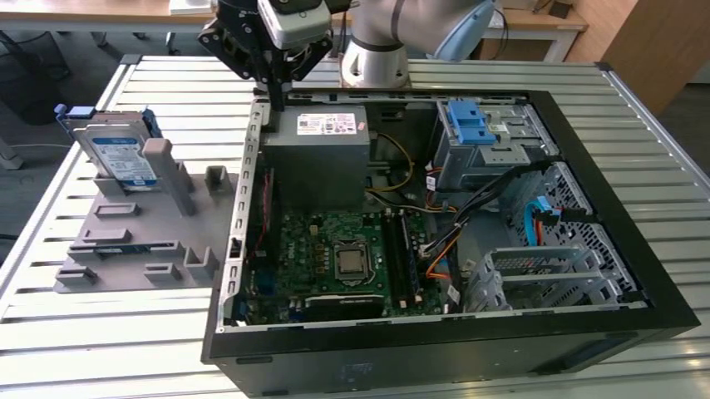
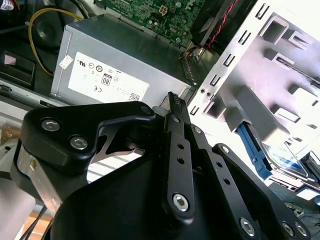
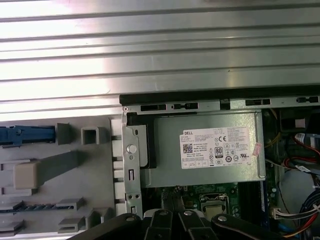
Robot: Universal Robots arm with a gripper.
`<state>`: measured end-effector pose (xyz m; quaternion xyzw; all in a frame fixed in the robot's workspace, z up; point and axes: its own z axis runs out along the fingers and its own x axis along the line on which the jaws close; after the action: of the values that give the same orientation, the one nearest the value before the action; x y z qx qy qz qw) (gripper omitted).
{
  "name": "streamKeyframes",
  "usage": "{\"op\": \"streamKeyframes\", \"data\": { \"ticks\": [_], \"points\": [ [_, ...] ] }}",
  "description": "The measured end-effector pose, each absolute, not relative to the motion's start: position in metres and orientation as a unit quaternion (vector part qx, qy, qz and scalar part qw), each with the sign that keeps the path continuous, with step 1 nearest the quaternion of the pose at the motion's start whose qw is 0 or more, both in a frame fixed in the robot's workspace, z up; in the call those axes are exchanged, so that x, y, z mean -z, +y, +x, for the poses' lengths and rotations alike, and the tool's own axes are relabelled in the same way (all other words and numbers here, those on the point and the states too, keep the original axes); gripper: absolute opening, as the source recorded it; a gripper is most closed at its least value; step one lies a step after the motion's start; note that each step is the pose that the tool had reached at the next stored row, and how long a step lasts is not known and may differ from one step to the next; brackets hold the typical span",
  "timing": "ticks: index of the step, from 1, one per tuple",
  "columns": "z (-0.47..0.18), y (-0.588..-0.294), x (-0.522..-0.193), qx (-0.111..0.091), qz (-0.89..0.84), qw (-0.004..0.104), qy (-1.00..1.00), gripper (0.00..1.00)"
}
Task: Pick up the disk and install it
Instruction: 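Reach for the disk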
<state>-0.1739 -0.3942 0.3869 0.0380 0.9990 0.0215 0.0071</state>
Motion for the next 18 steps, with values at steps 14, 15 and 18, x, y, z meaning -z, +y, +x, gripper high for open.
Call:
{"op": "streamKeyframes", "data": {
  "ticks": [14,15,18],
  "points": [
    [-0.1807,-0.3917,-0.3864,-0.021,0.038,0.005,0.999,0.11],
    [-0.1811,-0.3915,-0.3863,-0.021,0.038,0.005,0.999,0.11],
    [-0.1824,-0.3912,-0.3862,-0.021,0.038,0.004,0.999,0.11]
  ]
}}
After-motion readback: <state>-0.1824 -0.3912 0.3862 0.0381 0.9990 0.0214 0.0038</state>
